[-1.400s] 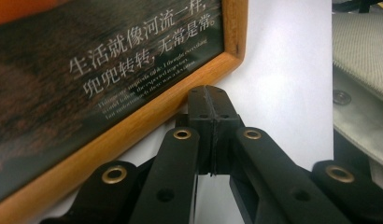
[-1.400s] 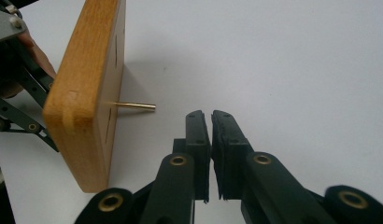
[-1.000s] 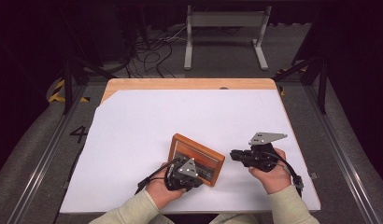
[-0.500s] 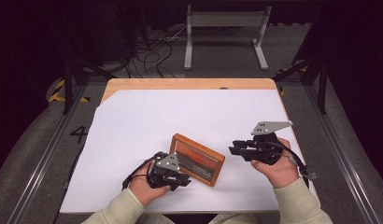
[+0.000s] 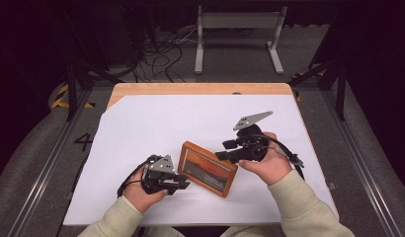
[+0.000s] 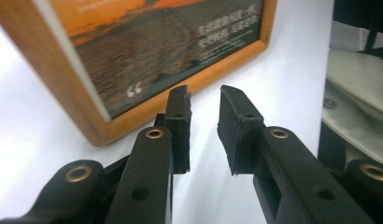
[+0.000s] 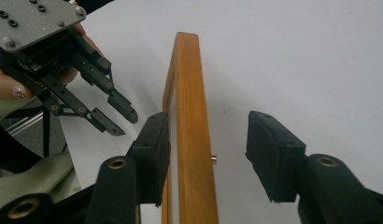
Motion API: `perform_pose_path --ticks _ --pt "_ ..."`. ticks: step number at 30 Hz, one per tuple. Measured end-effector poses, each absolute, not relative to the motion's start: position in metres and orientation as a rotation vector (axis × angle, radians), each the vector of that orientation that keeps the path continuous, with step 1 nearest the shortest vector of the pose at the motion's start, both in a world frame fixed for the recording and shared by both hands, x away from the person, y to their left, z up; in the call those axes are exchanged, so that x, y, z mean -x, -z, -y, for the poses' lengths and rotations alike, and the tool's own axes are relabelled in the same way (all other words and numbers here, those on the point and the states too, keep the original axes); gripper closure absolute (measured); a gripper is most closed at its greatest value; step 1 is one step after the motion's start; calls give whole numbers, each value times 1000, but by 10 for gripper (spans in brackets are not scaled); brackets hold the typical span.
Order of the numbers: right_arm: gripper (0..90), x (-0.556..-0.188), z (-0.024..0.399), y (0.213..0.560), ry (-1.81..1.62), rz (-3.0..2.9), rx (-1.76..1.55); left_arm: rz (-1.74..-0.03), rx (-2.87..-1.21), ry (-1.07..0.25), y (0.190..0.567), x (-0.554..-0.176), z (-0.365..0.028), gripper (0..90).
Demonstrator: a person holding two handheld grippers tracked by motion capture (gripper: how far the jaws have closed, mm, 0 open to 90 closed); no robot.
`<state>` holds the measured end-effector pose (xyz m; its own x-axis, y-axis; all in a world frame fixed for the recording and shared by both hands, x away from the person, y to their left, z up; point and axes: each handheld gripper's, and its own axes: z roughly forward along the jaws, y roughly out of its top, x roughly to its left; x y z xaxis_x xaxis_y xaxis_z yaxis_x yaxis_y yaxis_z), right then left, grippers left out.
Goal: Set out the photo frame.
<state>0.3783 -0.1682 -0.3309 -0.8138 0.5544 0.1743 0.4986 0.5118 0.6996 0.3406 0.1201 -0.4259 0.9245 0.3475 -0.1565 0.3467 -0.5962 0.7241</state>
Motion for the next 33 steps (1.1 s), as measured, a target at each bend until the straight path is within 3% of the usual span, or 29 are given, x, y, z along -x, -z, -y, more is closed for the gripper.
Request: perform_pose_path --ticks 15,24,27,33 --pt "502 -400 130 359 -1041 -2831 -971 -517 -2232 -1 427 -345 -129 729" --pt "597 -405 122 368 -960 -2900 -963 -528 -2223 -1 427 -346 -130 729" --pt "691 -405 121 367 -941 -2929 -941 -529 -2219 3 427 -346 -130 728" --pt "695 -405 119 365 -918 -2931 -951 -539 -2210 2 426 -346 -133 731"
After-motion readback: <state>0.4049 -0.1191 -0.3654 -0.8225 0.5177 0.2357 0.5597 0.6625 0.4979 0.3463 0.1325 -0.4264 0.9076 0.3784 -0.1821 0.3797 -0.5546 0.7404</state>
